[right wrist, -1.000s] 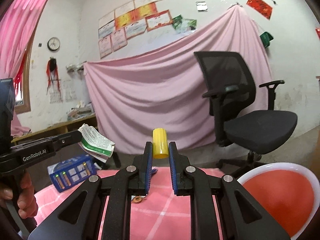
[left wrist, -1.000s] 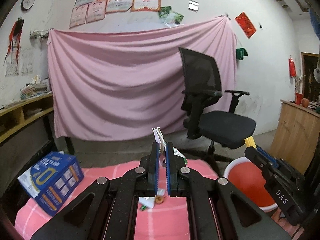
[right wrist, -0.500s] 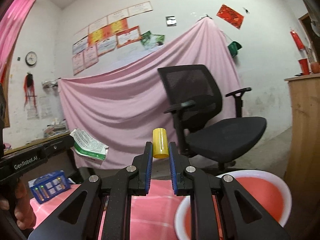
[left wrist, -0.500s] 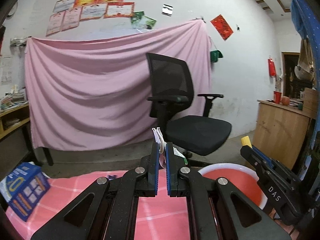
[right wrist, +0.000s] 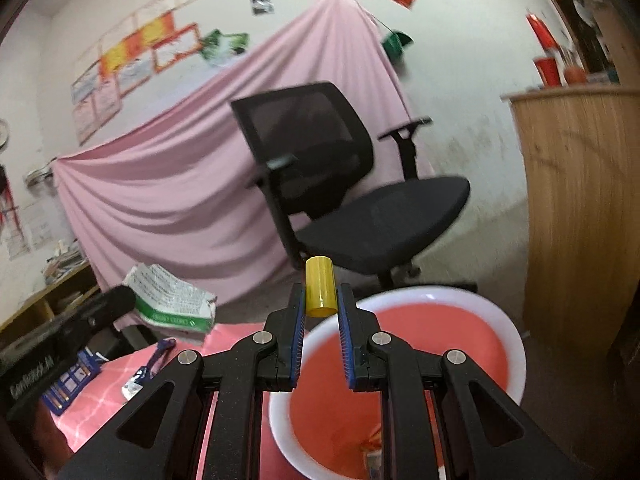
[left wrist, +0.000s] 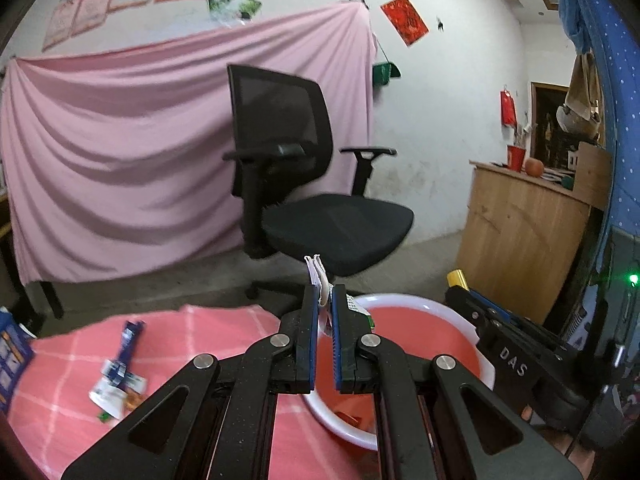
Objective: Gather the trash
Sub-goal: 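Carry the paper packet and yellow cylinder over the basin and open both grippers, then move both tools back over the table toward the remaining trash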
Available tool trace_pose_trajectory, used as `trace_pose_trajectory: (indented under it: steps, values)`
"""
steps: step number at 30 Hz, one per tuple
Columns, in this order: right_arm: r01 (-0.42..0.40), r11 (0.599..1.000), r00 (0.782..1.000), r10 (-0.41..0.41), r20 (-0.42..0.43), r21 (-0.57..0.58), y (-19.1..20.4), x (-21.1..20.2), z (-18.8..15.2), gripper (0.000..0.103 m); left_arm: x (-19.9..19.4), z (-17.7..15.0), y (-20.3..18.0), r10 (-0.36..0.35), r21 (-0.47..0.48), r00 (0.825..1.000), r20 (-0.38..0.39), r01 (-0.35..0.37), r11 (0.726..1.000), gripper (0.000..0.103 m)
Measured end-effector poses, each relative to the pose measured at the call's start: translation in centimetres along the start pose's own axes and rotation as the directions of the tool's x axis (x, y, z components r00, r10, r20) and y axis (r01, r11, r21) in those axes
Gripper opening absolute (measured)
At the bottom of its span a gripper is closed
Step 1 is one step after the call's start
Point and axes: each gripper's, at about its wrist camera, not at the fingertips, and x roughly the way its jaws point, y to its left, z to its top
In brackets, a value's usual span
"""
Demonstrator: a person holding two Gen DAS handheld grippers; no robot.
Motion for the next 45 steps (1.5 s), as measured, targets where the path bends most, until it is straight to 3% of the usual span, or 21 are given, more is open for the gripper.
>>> trace_pose_trajectory:
  steps: [9, 17, 21, 25, 29, 33, 40, 45]
  values:
    - [0.05, 0.997, 0.996, -0.046, -0.074, 0.05, -2.0, 0.8, 0.0, 0.015, 2.8, -0.8, -0.8, -0.051, -0.03, 0.994, -0.094, 0.049, 0.998, 0.004]
    - [0.07, 0.995, 0.991, -0.062, -0.121, 0.066, -2.6, 1.6, -0.2, 0.015, 4.7, -1.6, -0.1, -0.099, -0.103, 0.978, -0.184, 0.081, 0.991, 0.005]
    - [0.079, 0.994, 0.989, -0.069, -0.133, 0.072, -2.7, 1.9, -0.2, 0.029, 5.0, -1.9, 0.7, -0.139, -0.162, 0.969, -0.206, 0.106, 0.981, 0.009]
    - [0.09, 0.993, 0.987, -0.079, -0.136, 0.074, -2.8, 2.0, -0.2, 0.029, 5.2, -2.2, 1.5, -0.142, -0.201, 0.963, -0.228, 0.096, 0.975, 0.01]
    - [0.099, 0.992, 0.987, -0.089, -0.134, 0.072, -2.8, 1.9, -0.1, 0.034, 4.8, -2.3, 2.2, -0.123, -0.212, 0.966, -0.226, 0.074, 0.974, 0.011]
    - [0.101, 0.992, 0.987, -0.092, -0.128, 0.07, -2.7, 2.0, -0.1, 0.038, 4.1, -2.2, 3.0, -0.108, -0.223, 0.973, -0.203, 0.062, 0.973, 0.024]
    - [0.107, 0.993, 0.986, -0.1, -0.133, 0.053, -2.7, 2.1, -0.1, 0.045, 3.4, -1.8, 3.7, -0.088, -0.222, 0.98, -0.181, 0.046, 0.974, 0.027]
    - [0.098, 0.993, 0.993, -0.094, -0.073, 0.064, -2.3, 1.2, 0.4, 0.052, 1.8, -1.6, 4.5, -0.04, -0.219, 0.989, -0.142, 0.008, 0.976, 0.035]
